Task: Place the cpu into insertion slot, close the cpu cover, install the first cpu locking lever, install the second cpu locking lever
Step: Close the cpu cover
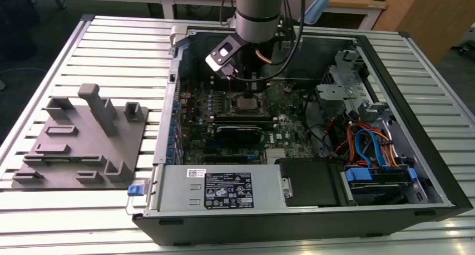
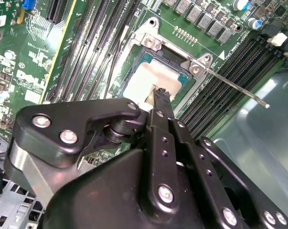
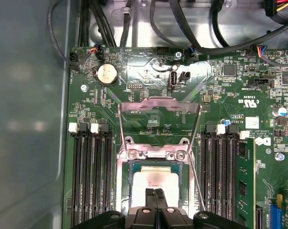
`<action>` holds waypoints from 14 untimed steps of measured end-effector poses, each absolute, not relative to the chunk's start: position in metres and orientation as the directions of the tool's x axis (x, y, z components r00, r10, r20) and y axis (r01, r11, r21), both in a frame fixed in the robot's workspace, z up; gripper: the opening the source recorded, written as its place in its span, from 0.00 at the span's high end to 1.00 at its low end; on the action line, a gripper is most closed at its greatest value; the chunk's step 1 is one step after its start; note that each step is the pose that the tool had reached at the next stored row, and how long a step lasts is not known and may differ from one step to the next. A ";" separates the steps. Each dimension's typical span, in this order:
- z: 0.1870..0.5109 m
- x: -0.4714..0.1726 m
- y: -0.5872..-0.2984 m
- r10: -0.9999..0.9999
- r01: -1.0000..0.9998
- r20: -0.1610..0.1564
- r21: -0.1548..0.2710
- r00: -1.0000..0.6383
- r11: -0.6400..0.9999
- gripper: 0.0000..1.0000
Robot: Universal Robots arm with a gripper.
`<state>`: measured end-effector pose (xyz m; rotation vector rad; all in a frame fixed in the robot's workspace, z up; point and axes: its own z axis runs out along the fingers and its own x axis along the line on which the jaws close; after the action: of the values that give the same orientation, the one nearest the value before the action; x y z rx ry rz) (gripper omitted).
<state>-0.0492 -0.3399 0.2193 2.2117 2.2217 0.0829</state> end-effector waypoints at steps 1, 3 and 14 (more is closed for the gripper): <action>0.220 -0.049 -0.340 0.999 0.999 0.033 0.041 -0.005 0.004 0.89; 0.221 -0.049 -0.340 0.999 0.999 0.033 0.041 -0.005 0.004 0.89; 0.224 -0.049 -0.340 0.999 0.999 0.032 0.042 -0.005 0.004 0.89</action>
<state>-0.0492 -0.3398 0.2235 2.2110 2.2211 0.0816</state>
